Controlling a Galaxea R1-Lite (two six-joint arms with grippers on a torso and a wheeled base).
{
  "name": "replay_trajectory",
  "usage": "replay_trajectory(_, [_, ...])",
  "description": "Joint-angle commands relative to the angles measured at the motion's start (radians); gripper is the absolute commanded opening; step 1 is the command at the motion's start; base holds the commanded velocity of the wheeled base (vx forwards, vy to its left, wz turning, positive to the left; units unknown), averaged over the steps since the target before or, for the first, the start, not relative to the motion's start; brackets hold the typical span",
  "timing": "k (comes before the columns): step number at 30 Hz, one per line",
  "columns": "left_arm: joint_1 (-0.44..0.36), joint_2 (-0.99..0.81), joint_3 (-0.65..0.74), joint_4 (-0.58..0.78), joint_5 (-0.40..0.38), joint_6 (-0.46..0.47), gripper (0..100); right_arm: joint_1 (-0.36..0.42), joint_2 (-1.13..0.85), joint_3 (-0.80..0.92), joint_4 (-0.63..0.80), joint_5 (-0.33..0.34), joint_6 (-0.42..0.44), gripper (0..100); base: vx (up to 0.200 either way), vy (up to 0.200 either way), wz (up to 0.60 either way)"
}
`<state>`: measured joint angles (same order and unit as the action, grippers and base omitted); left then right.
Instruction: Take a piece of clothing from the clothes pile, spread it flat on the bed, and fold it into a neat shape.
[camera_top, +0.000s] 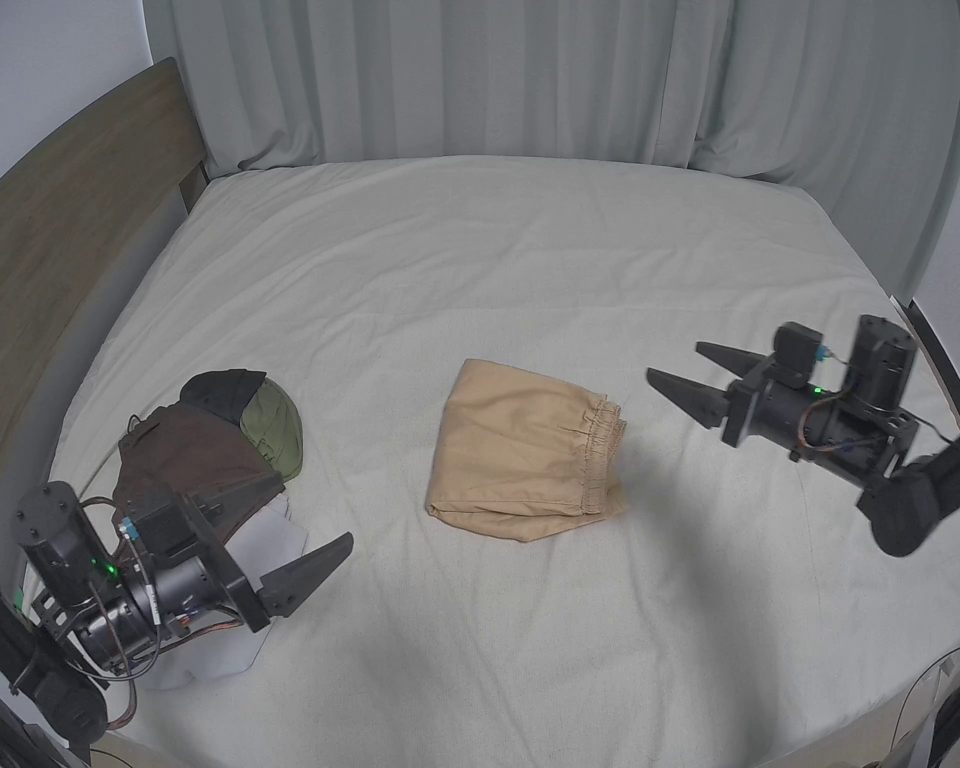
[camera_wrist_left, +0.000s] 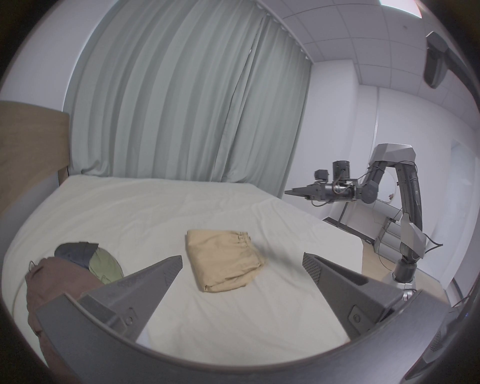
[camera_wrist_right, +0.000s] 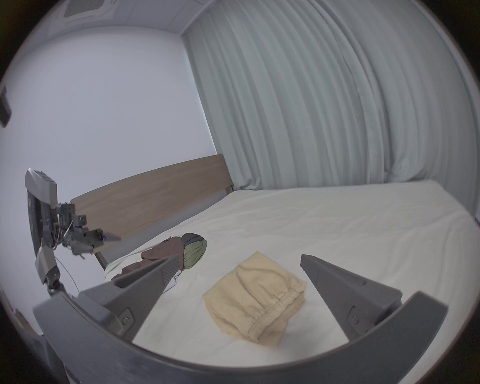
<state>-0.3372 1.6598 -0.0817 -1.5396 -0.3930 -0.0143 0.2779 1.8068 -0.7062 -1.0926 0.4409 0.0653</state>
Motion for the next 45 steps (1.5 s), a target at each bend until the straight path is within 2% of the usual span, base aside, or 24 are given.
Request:
replay_trajectory(1, [0.020,-0.437,0.082,0.072,0.052,0.017,100,-0.083,-0.552,0.383,0.037,-0.008,-0.142,100,0.000,0.000,0.00])
replay_trajectory(4, [0.078,-0.604,0.082,0.202,0.086,0.022,100,-0.124,-0.701,0.422,0.039,0.001,-0.142,100,0.000,0.000,0.00])
replay_trajectory(9, [0.161,-0.882,0.080,0.546,0.128,0.019,100,-0.152,-0.870,0.461,0.037,-0.002,-0.140,100,0.000,0.000,0.00])
replay_trajectory(11, [0.167,-0.907,0.080,0.576,0.131,0.019,100,-0.155,-0.886,0.465,0.037,-0.002,-0.139,100,0.000,0.000,0.00])
replay_trajectory(12, [0.193,-1.039,0.065,0.750,0.151,0.017,100,-0.181,-0.955,0.479,0.037,-0.004,-0.134,100,0.000,0.000,0.00])
replay_trajectory(13, [0.204,-1.092,0.051,0.819,0.161,0.016,100,-0.192,-0.982,0.491,0.037,-0.004,-0.134,100,0.000,0.000,0.00])
replay_trajectory(14, [0.211,-1.140,0.034,0.886,0.174,0.014,100,-0.203,-1.009,0.507,0.037,-0.004,-0.133,100,0.000,0.000,0.00])
replay_trajectory(15, [0.211,-1.140,0.034,0.886,0.174,0.014,100,-0.203,-1.009,0.507,0.037,-0.004,-0.133,100,0.000,0.000,0.00])
replay_trajectory(16, [0.218,-1.223,0.005,1.000,0.186,0.014,100,-0.210,-1.061,0.539,0.037,-0.004,-0.128,100,0.000,0.000,0.00])
replay_trajectory(21, [0.218,-1.399,-0.047,1.259,0.190,0.014,100,-0.217,-1.209,0.665,0.037,-0.004,-0.127,100,0.000,0.000,0.00])
replay_trajectory(28, [0.216,-1.517,-0.018,1.360,0.192,0.014,100,-0.227,-1.367,0.706,0.111,-0.039,-0.117,100,0.000,0.000,0.00])
replay_trajectory(30, [0.216,-1.549,-0.007,1.380,0.192,0.013,100,-0.229,-1.495,0.706,0.235,-0.040,-0.117,100,0.000,0.000,0.00])
replay_trajectory(32, [0.216,-1.557,-0.006,1.386,0.192,0.013,100,-0.229,-1.531,0.706,0.278,-0.042,-0.117,100,0.000,0.000,0.00])
replay_trajectory(33, [0.218,-1.566,0.002,1.389,0.192,0.013,100,-0.229,-1.601,0.706,0.367,-0.044,-0.117,100,0.000,0.000,0.00])
replay_trajectory(35, [0.218,-1.566,0.010,1.383,0.192,0.013,100,-0.229,-1.641,0.706,0.416,-0.045,-0.117,100,0.000,0.000,0.00])
replay_trajectory(36, [0.218,-1.566,0.026,1.374,0.192,0.008,100,-0.229,-1.699,0.706,0.493,-0.048,-0.116,100,0.000,0.000,0.00])
replay_trajectory(43, [0.218,-1.566,0.082,1.352,0.194,0.007,100,-0.275,-1.807,0.706,0.708,-0.063,-0.117,100,0.000,0.000,0.00])
replay_trajectory(45, [0.218,-1.566,0.082,1.354,0.194,0.007,100,-0.275,-1.807,0.706,0.715,-0.063,-0.117,100,0.000,0.000,0.00])
